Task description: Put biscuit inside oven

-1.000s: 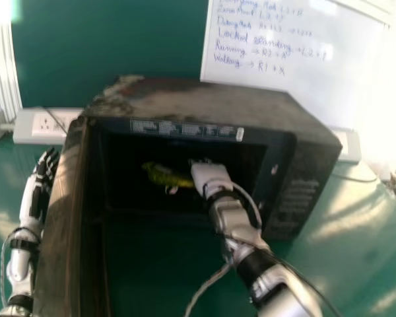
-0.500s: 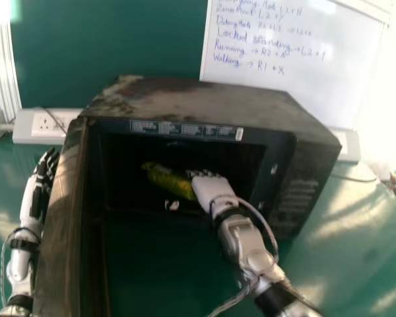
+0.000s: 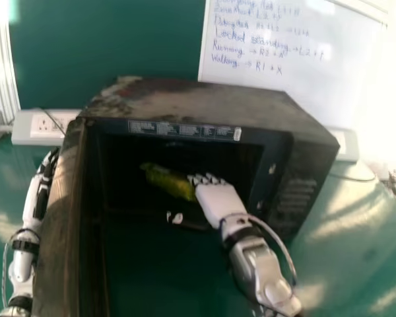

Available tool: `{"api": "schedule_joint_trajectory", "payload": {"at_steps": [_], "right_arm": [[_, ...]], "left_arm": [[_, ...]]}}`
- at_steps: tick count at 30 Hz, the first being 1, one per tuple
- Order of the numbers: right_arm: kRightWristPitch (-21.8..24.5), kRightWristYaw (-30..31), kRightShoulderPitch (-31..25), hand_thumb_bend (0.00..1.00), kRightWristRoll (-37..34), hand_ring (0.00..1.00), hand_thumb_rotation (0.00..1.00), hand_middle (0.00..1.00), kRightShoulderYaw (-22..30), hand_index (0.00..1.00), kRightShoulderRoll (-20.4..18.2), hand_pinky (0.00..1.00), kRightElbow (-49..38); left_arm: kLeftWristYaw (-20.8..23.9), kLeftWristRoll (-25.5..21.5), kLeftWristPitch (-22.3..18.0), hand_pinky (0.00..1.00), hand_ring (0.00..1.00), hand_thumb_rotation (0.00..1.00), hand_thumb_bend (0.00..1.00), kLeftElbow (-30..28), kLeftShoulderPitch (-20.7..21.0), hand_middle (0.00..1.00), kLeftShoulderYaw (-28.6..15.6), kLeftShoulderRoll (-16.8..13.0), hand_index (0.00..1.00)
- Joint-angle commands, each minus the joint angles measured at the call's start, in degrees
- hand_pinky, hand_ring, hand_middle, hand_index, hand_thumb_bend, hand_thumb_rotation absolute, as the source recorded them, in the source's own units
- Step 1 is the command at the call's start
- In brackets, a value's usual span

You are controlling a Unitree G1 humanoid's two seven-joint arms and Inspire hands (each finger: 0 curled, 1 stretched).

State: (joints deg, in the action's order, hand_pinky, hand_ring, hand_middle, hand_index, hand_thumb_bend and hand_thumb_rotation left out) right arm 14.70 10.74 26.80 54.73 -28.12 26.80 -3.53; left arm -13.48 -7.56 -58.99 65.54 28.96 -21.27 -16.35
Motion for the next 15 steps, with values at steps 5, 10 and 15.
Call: {"api": "schedule_joint_trajectory", "payload": {"at_steps": [5, 10, 15], "right_arm": [[-3.03, -3.0, -6.87, 1.0, -1.65, 0.99, 0.95, 1.0, 4.94, 0.99, 0.37, 0.97, -5.69], [-9.12, -9.63, -10.95, 1.0, -4.79, 0.99, 0.94, 0.98, 9.07, 0.99, 0.32, 0.96, -6.21], [-13.69, -13.87, -13.72, 1.0, -7.0, 1.0, 0.94, 0.99, 12.1, 0.98, -0.04, 0.97, -6.68]], "left_arm": [[3.7, 2.62, -4.01, 1.0, 1.0, 1.0, 1.0, 3.01, -5.47, 1.0, 1.99, 3.16, 1.0], [9.91, 7.72, -6.66, 1.0, 1.0, 1.0, 1.0, 3.3, -5.65, 1.0, 4.13, 2.27, 1.0], [17.32, 13.66, -8.89, 1.0, 1.0, 1.0, 1.0, 3.37, -6.15, 1.0, 6.84, 1.07, 1.0]]}}
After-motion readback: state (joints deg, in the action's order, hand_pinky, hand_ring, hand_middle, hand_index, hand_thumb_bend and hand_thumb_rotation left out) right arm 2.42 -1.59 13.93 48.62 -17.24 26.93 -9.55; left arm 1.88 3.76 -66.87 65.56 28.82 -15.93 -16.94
